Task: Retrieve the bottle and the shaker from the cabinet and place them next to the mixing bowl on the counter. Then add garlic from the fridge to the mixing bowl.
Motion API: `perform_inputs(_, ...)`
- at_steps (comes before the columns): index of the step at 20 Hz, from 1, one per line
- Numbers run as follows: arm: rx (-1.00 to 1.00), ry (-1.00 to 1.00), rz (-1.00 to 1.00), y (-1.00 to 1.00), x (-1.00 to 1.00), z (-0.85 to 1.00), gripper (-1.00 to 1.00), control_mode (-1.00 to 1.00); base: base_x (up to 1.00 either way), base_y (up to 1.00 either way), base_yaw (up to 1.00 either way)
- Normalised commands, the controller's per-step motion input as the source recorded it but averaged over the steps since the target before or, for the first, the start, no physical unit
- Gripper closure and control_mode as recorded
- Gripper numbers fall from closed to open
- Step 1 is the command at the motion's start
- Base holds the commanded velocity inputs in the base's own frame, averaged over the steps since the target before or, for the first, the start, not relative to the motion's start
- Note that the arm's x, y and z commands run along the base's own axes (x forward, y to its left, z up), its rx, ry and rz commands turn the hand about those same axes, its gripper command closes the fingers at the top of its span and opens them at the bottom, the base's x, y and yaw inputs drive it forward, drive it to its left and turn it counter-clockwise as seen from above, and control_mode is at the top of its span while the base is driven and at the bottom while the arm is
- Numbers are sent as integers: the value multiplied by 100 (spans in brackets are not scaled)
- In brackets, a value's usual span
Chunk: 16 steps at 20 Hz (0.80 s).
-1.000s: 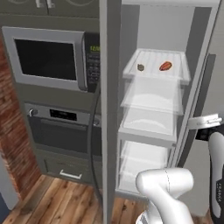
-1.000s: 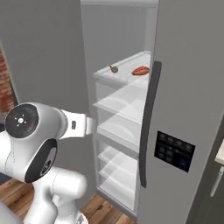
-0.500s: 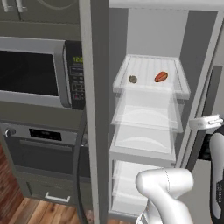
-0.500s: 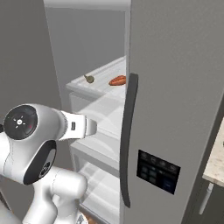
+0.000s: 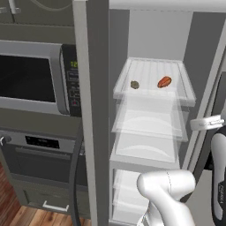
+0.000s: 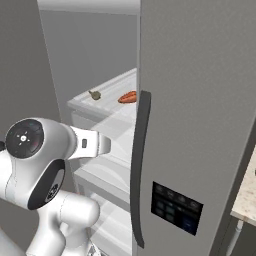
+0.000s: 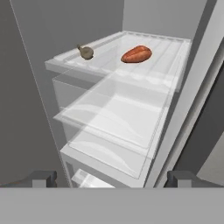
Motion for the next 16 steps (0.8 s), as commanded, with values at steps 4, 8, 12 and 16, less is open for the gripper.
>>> perform_inputs(4, 0, 0, 0, 0, 0, 0, -100, 100, 0, 0, 0)
perform_inputs(8, 0, 0, 0, 0, 0, 0, -100, 100, 0, 0, 0)
perform_inputs(12, -5, 0, 0, 9, 0, 16, -100, -100, 0, 1, 0)
perform_inputs(16, -21, 13, 0, 23, 3, 49, -100, -100, 0, 0, 0)
